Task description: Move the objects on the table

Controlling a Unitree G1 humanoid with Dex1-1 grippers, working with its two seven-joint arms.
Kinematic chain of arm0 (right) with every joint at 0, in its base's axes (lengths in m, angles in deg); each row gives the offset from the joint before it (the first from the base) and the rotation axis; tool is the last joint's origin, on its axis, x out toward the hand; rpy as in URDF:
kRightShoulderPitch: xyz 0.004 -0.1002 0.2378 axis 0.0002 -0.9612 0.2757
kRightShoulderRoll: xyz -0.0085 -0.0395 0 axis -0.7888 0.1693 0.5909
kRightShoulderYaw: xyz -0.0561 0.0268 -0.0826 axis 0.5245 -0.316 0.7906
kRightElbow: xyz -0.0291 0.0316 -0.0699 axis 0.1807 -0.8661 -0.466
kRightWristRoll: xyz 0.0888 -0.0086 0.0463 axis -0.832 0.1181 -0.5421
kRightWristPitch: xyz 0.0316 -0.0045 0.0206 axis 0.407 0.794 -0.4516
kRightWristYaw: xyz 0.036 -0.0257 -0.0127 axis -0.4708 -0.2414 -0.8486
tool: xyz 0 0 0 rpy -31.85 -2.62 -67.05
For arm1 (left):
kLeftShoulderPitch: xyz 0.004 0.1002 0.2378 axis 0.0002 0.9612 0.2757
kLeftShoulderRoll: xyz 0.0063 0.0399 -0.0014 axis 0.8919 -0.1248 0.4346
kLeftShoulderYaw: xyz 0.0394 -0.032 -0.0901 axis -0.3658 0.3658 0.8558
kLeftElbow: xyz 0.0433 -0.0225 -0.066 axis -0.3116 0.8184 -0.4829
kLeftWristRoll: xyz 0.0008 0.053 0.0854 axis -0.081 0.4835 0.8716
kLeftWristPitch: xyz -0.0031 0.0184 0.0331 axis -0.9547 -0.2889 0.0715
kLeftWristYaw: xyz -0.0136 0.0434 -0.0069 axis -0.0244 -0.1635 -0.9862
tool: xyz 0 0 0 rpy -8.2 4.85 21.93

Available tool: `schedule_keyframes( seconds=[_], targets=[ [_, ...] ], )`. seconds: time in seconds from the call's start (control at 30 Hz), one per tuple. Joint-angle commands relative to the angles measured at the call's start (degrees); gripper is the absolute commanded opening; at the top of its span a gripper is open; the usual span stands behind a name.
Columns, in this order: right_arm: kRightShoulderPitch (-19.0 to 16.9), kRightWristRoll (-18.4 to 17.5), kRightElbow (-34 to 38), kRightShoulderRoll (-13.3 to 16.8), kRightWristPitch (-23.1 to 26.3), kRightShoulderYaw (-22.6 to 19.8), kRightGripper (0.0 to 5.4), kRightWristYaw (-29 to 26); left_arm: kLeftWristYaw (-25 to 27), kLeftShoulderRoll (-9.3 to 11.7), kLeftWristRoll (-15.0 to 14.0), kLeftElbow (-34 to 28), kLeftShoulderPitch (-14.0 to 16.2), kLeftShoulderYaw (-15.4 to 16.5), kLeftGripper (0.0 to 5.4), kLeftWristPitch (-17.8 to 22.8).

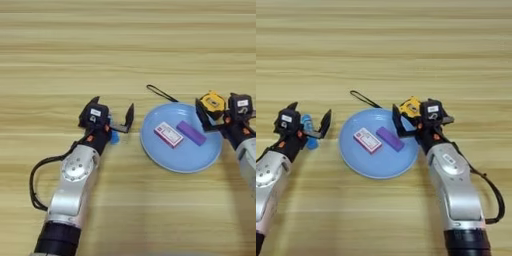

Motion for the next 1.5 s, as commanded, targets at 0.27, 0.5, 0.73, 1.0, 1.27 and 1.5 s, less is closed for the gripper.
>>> schedule_keyframes(
  seconds=[0.27, 0.5, 0.73, 1.0, 1.27, 1.5],
  targets=[
    [1.18, 1.02, -0.79, -1.11, -0.99, 0.75, 5.37, 1.36, -0.75, 2.38, 1.27, -3.74, 2.26, 0.49, 5.40, 3.75],
    [1.48, 1.31, -1.41, -1.30, -1.32, 0.69, 5.37, 1.31, -0.62, 2.51, 1.51, -3.61, 3.40, -0.72, 5.40, 4.30],
    [1.65, 1.56, -1.59, -1.53, -1.40, 0.77, 5.37, 1.47, -0.55, 2.75, 1.45, -2.03, 3.59, -1.13, 5.40, 4.61],
    [1.79, 1.70, -1.80, -1.65, -1.44, 0.82, 5.37, 1.50, -0.40, 2.34, 0.71, 0.35, 3.68, -1.06, 5.40, 6.44],
    [1.92, 1.73, -2.05, -1.71, -1.52, 0.88, 5.37, 1.46, -0.60, 2.39, 0.96, 2.20, 3.13, -0.75, 5.40, 6.16],
    [1.97, 1.74, -2.01, -1.77, -1.47, 0.90, 5.37, 1.45, -0.44, 2.13, 0.56, 6.48, 2.17, -0.51, 5.40, 6.77]
  ],
)
